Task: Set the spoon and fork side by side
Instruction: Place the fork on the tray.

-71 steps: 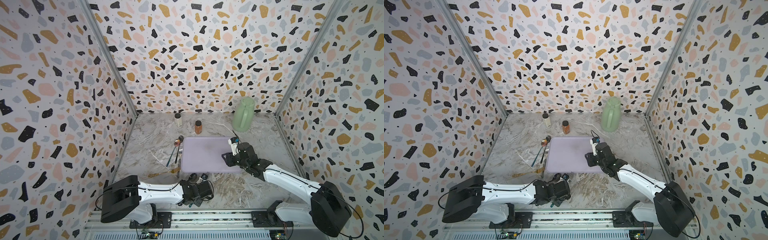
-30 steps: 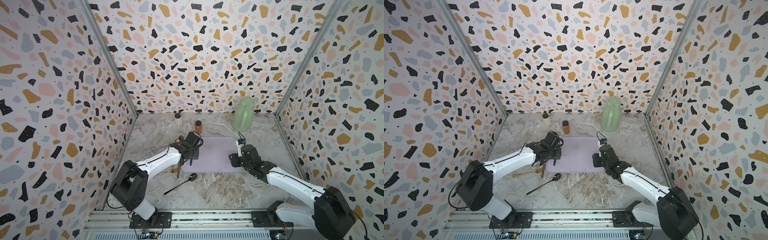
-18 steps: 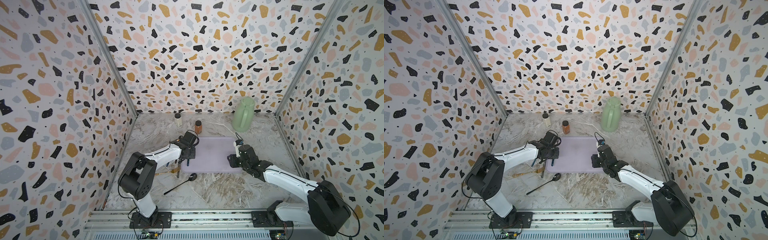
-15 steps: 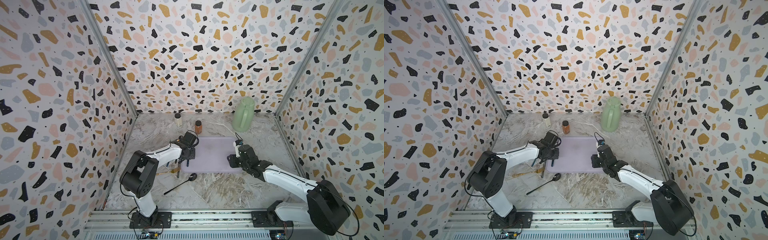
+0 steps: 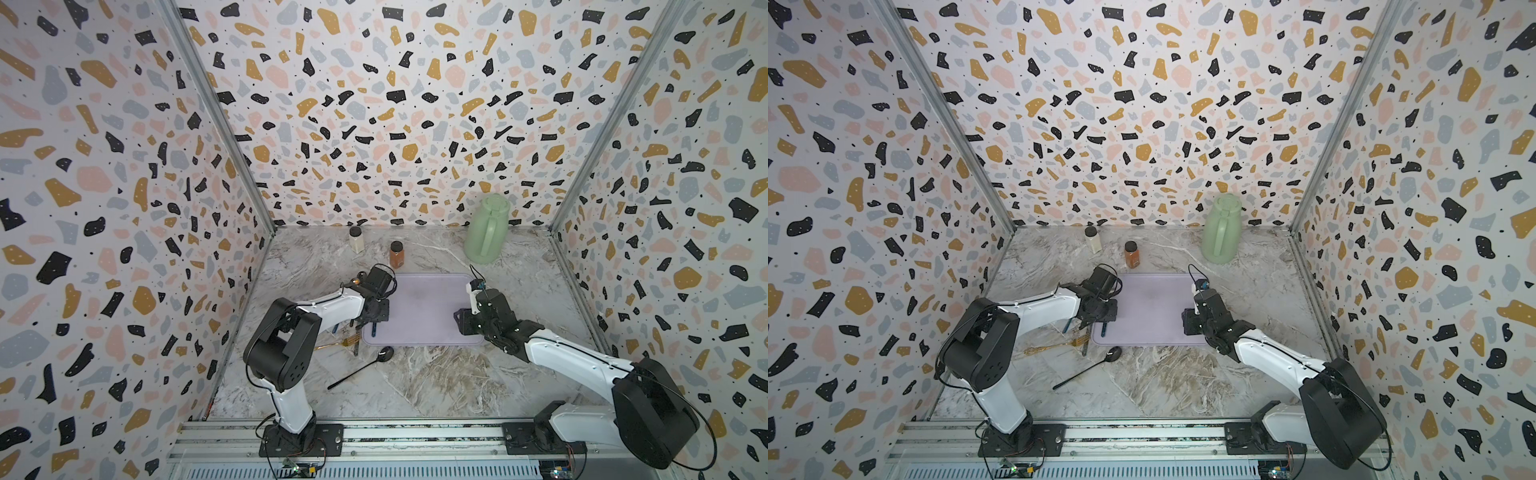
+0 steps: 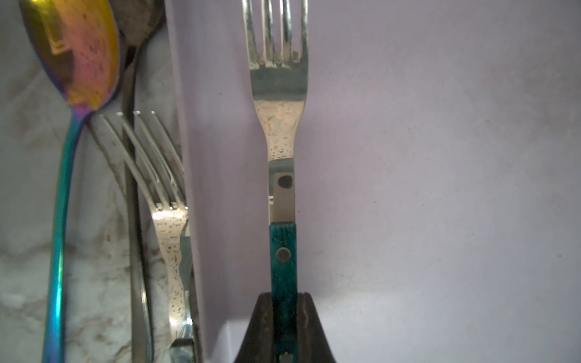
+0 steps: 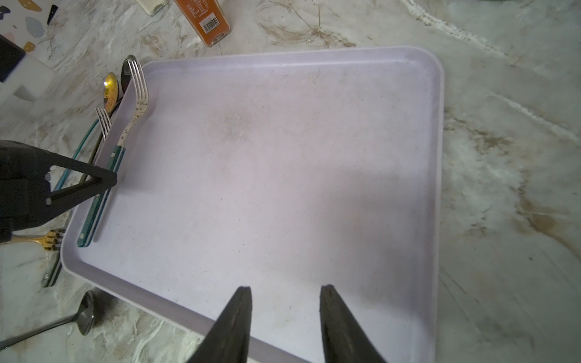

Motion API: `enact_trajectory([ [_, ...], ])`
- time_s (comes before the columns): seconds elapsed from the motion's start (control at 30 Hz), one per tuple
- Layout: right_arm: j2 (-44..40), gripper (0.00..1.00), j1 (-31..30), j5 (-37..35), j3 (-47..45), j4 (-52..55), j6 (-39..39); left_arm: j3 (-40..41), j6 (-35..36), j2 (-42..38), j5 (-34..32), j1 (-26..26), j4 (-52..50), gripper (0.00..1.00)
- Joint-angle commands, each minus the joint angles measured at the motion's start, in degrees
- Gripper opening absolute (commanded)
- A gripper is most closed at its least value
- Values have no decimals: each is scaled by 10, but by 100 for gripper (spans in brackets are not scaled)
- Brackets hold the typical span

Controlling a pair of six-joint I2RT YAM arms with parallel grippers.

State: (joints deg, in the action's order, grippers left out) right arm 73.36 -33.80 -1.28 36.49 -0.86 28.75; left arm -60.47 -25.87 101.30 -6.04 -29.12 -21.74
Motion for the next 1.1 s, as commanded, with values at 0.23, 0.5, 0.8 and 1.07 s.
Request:
enact_trajectory([
  [0.23,0,41,1,-3,21,-2,3,-2,10,5,-3,4,-1,24],
  [0.5,2,42,1,-3,22,-1,4,-6,14,-58,17,0,-46,33],
  [0.8,-21,44,1,-6,12,3,9,55,15,-194,22,-20,-119,45],
  [1.07,-26,48,1,-6,5,10,33,177,-55,-297,37,-64,-152,46],
])
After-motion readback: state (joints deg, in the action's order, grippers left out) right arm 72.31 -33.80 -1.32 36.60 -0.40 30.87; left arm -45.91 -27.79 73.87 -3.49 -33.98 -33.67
